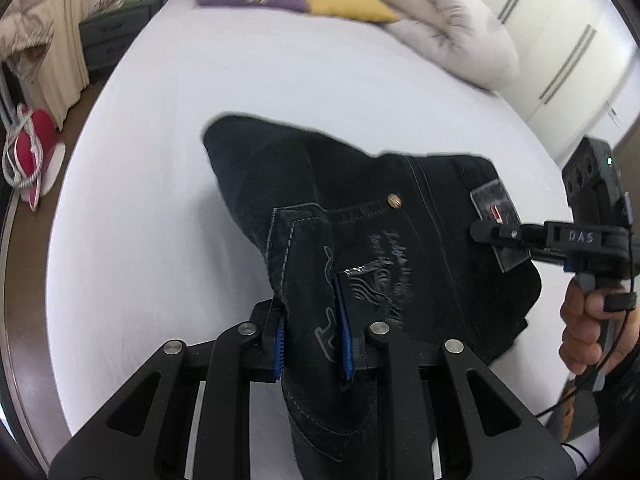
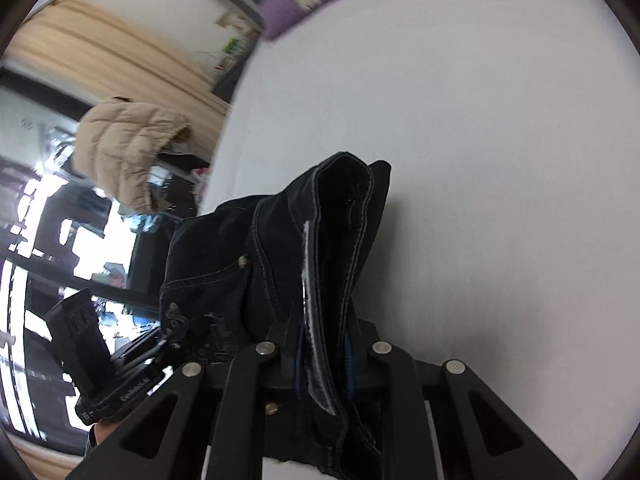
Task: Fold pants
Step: 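Open both grippers and pull them back from the folded jeans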
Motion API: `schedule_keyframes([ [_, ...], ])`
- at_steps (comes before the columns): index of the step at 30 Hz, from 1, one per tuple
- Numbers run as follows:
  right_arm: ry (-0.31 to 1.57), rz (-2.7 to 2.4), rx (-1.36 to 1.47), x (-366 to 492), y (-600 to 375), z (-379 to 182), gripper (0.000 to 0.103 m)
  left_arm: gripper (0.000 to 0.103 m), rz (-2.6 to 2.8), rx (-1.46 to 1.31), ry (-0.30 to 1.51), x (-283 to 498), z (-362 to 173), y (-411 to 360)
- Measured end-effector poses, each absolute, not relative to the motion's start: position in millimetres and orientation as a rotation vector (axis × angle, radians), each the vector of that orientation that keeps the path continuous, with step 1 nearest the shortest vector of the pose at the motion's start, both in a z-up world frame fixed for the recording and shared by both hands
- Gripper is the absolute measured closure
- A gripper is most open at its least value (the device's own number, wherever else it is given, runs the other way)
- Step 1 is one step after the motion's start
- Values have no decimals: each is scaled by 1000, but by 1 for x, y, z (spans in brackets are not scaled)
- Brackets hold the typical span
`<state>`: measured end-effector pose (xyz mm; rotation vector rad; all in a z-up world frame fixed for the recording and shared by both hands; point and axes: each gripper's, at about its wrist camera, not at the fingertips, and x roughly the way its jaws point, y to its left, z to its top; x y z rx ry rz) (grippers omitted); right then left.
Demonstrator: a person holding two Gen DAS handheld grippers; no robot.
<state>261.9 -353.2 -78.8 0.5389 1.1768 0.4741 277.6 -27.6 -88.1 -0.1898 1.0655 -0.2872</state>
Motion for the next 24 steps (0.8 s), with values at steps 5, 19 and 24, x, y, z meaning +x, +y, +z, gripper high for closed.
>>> schedule_keyframes([
  [5,1189,428,626,263,-368,-123,62,65,-279,-256,1065,285,-120,-3],
  [19,681,267,300,139,-363,31,7,0,-39,-85,596,170,29,-21],
  [24,388,221,197,60,-353,106,0,0,-43,-99,471,97,84,-29],
])
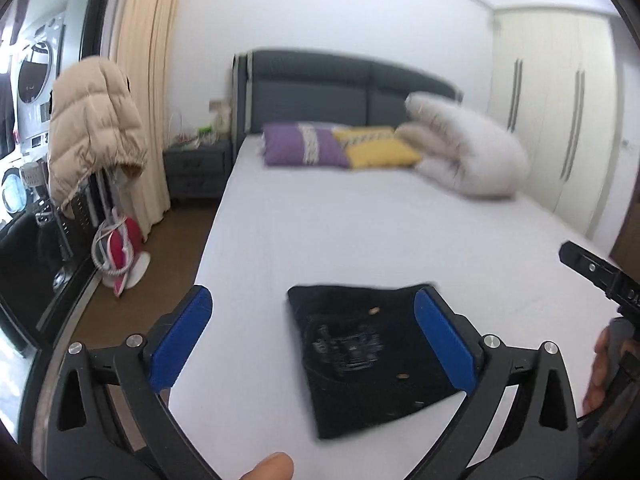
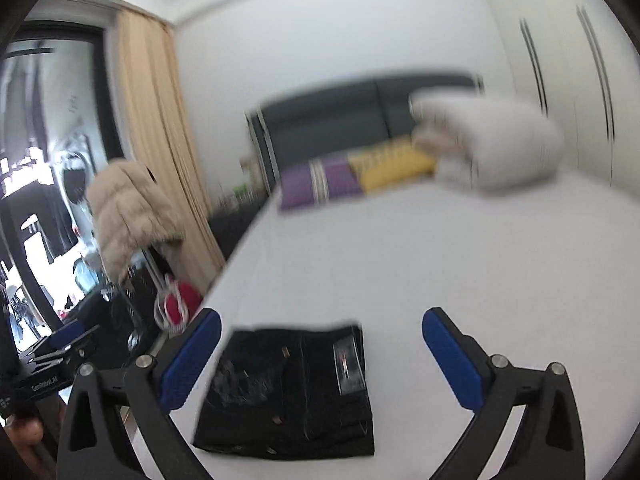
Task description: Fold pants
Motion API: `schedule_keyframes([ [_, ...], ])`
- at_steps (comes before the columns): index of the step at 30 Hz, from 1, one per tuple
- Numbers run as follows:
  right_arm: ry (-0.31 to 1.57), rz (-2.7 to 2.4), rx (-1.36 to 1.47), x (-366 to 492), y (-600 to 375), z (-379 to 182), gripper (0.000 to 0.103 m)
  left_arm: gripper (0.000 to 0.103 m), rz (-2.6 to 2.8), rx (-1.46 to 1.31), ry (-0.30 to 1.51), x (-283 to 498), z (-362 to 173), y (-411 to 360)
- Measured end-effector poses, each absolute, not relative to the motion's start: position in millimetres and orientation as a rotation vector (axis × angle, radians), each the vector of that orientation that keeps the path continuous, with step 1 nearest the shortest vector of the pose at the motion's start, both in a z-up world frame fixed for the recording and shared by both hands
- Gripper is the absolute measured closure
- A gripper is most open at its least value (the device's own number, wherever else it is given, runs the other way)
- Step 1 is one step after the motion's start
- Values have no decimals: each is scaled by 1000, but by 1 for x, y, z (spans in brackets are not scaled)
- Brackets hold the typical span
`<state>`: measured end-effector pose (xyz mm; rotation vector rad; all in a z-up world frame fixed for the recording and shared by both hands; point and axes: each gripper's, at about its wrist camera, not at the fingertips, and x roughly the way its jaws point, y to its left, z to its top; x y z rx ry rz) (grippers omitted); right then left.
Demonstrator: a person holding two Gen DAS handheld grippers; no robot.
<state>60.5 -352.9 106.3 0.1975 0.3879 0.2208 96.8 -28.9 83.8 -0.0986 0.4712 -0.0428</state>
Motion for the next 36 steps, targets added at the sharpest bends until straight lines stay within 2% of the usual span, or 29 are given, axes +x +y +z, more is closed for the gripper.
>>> schedule_keyframes([
  [9,213,152,228,-24,-352,155,0,0,-25,-109,423,-15,140,-18],
  [16,246,166,201,-50,-340,149,0,0,160,-22,459,-51,154,-25],
  [28,384,141,44,-42,-292,124,0,0,155,-78,710,-17,92,-28],
  [36,469,121,31,-28,-289,108,0,0,122,-107,772,21,53,-32],
])
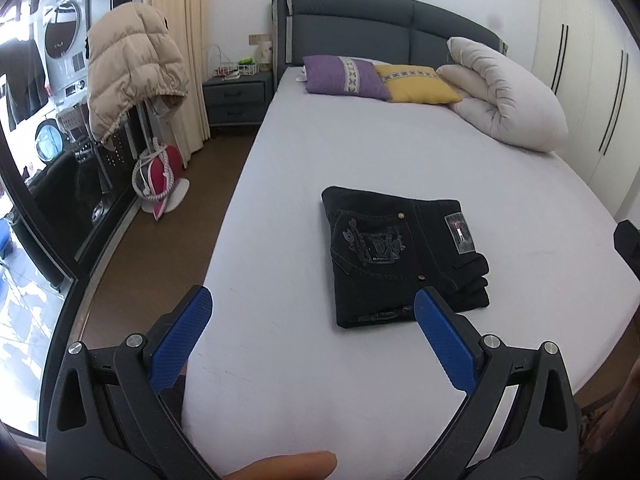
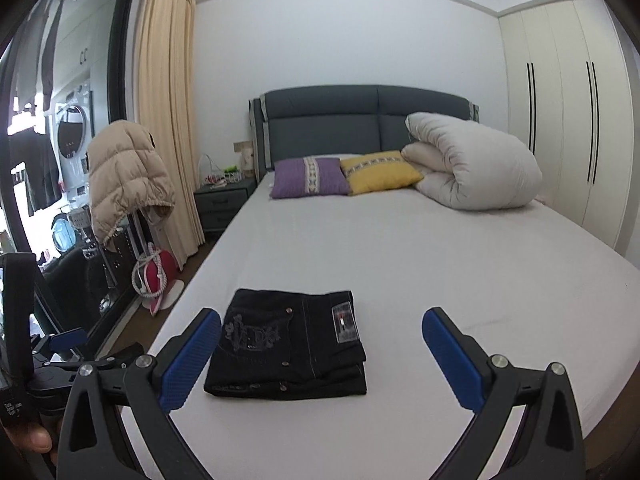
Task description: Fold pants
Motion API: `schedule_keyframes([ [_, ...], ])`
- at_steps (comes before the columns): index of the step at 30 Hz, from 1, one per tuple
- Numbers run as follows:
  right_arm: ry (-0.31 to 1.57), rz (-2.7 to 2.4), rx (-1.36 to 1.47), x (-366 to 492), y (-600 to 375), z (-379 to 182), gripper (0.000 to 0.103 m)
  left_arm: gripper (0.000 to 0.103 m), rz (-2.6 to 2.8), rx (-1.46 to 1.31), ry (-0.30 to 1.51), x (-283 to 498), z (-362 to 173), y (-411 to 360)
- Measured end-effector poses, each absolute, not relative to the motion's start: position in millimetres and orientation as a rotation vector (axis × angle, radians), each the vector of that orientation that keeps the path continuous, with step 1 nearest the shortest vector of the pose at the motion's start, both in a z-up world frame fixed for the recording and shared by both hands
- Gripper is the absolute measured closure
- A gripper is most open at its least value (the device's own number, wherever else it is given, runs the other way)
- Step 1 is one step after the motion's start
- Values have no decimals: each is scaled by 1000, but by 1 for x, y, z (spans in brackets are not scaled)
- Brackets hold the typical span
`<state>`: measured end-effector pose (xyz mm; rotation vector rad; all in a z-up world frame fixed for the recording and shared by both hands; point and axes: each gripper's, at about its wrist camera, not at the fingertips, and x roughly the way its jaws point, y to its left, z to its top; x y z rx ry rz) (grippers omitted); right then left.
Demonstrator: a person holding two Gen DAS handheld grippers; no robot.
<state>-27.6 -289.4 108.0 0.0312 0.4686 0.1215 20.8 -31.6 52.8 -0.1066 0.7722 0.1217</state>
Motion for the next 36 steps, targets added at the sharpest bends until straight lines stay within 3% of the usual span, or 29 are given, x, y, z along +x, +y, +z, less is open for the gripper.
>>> schedule_keyframes([
  [17,607,101,37,-10,-293,84,0,0,114,-111,802,37,31,-33],
  [36,629,104,38,-11,-293,80,0,0,110,-115,810,39,27,-34],
])
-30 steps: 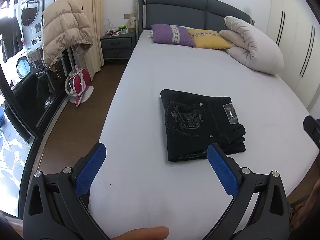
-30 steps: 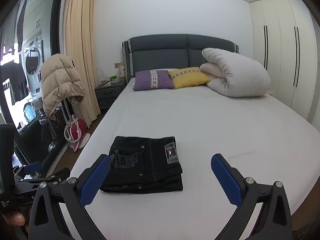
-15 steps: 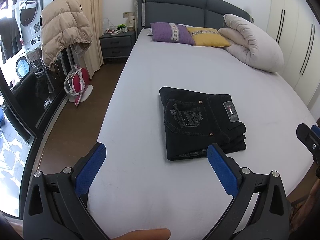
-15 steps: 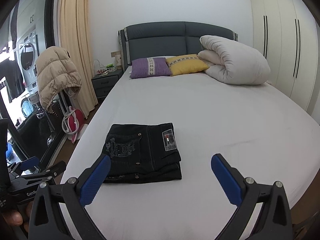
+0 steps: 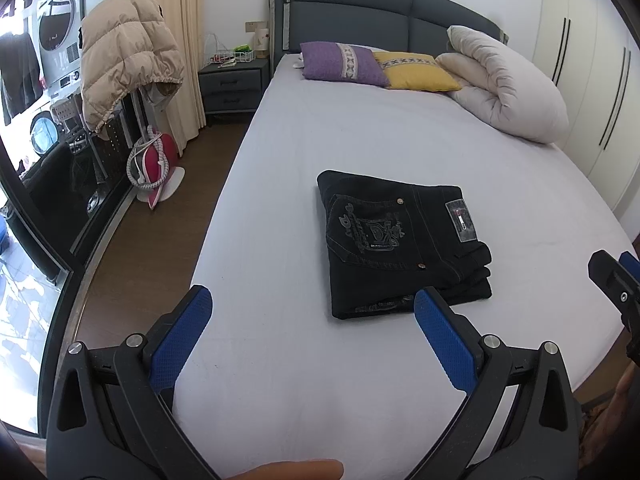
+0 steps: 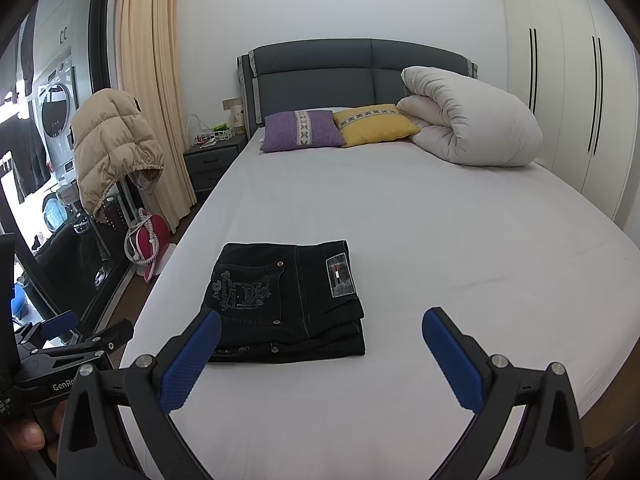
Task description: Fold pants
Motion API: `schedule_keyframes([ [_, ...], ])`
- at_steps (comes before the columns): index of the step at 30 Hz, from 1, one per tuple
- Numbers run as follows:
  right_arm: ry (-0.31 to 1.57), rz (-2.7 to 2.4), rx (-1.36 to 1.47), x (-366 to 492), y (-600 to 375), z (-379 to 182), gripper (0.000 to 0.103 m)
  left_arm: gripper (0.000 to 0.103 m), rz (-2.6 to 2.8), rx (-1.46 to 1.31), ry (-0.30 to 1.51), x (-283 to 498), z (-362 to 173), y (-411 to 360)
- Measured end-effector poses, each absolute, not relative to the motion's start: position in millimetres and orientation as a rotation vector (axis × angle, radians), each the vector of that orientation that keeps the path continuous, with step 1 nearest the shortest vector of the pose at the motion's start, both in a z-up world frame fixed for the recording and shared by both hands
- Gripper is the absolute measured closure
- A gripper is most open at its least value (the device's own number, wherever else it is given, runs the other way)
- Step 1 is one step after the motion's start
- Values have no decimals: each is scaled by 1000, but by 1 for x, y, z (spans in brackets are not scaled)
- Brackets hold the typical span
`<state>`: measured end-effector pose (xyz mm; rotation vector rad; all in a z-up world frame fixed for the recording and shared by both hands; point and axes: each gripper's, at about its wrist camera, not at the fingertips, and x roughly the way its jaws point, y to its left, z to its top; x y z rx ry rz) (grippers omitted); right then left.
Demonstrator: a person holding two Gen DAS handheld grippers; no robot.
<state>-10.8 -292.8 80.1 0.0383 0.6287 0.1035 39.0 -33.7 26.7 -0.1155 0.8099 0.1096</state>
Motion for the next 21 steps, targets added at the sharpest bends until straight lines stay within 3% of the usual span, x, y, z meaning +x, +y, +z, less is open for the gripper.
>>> schedule_keyframes([
  [21,636,108,36,-8,-295,70,0,0,107,-116,811,40,26,-33],
])
